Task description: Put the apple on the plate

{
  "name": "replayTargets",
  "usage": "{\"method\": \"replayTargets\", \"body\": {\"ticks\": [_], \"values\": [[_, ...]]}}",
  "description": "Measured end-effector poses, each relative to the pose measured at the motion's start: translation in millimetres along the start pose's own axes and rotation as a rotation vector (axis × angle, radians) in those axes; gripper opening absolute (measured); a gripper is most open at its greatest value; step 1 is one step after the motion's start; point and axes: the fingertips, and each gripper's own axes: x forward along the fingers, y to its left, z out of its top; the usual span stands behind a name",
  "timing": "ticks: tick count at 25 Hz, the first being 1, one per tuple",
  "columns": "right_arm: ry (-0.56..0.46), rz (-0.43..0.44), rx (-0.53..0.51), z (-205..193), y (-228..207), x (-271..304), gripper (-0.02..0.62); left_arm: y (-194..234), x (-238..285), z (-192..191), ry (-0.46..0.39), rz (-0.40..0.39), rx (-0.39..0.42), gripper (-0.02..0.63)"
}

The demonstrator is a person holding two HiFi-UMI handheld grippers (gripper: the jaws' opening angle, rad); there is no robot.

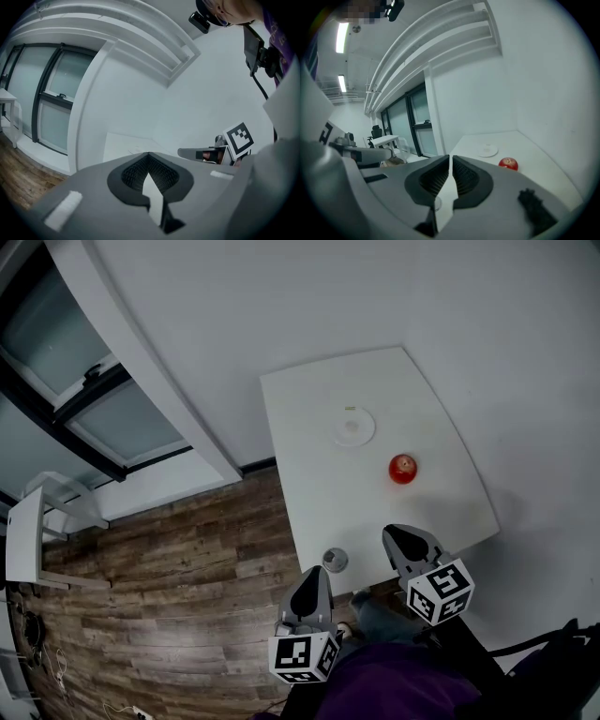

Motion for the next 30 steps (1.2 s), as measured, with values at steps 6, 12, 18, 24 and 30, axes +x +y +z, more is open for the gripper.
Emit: {"method": "replayTargets", "body": {"ticks": [6, 12, 18, 24, 30], "values": [[0.019, -0.006, -0.002, 14, -38, 24, 0.037, 3, 40, 15, 0.008, 0.013, 0.004, 0.008], [0.060, -0.025, 0.000, 9, -80, 39, 0.115, -3, 70, 18, 0.018, 0.027, 0.002, 0.008], [0.123, -0.087, 0.000, -5, -121, 52, 0.188, -3, 95, 26, 0.006, 0.039, 0.006, 0.008], [0.184, -0.144, -0.017, -22, -157, 67, 0.269, -5, 113, 27, 0.005, 0.042, 0.010, 0.008], [0.241, -0.190, -0.032, -38, -178, 83, 0.325, 4, 119, 32, 0.017, 0.054, 0.015, 0.008]]}}
